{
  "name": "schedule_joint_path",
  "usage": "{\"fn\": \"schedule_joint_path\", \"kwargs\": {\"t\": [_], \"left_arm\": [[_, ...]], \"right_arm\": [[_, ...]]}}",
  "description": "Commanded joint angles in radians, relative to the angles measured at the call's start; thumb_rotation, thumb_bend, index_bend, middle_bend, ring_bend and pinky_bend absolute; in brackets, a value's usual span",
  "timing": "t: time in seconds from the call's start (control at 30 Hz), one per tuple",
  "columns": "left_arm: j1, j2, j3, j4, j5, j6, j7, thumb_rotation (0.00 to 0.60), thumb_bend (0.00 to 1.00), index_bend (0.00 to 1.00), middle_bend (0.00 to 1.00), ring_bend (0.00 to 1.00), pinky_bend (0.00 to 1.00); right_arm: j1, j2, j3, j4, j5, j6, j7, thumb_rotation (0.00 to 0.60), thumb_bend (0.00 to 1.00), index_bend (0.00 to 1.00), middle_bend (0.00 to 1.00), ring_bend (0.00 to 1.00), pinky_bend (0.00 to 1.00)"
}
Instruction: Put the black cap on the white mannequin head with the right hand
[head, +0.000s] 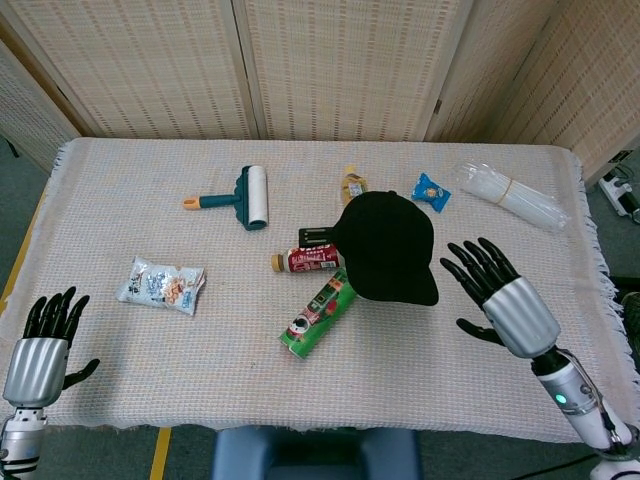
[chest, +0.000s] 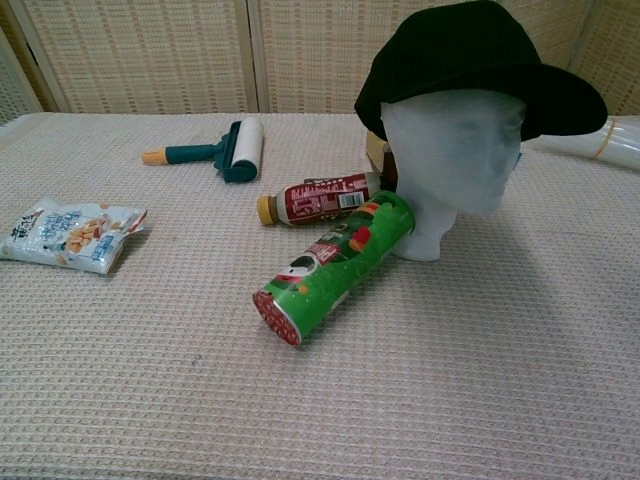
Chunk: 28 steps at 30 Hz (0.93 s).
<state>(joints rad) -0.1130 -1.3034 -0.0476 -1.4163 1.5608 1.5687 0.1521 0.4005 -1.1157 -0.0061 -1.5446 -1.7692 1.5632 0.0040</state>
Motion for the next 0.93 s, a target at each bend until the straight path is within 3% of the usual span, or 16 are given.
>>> {"fn": "schedule_joint_path", "kwargs": {"t": [0.03,0.17,0.4,0.6,0.93], "left_arm": [[-0.001,0.008,0.001,-0.011,0.001,-0.003,-0.015,0.600,0.09,0.09,0.00,0.00,0.02],[-0.005,0.016,0.001,-0.016,0.004,-0.009,-0.045,0.600,0.09,0.09,0.00,0.00,0.02],[-0.010,0.054,0.014,-0.069,-0.008,-0.053,-0.110,0.600,0.08,0.09,0.00,0.00,0.02],[-0.010,0.081,0.014,-0.088,0.001,-0.047,-0.147,0.600,0.09,0.09,0.00,0.00,0.02],[-0.001,0.069,0.014,-0.077,0.006,-0.028,-0.122,0.600,0.09,0.09,0.00,0.00,0.02]], "right_arm": [[-0.068,0.068,-0.035,-0.047,0.011,0.024,-0.058,0.600,0.06,0.00,0.00,0.00,0.00],[-0.169,0.042,-0.012,-0.036,0.064,0.135,-0.221,0.600,0.08,0.00,0.00,0.00,0.00],[-0.287,-0.018,0.000,-0.094,0.252,0.141,-0.327,0.600,0.08,0.00,0.00,0.00,0.00],[-0.309,-0.013,-0.003,-0.091,0.330,0.058,-0.303,0.600,0.08,0.00,0.00,0.00,0.00],[-0.314,0.014,0.012,-0.097,0.315,0.019,-0.258,0.600,0.08,0.00,0.00,0.00,0.00]]}}
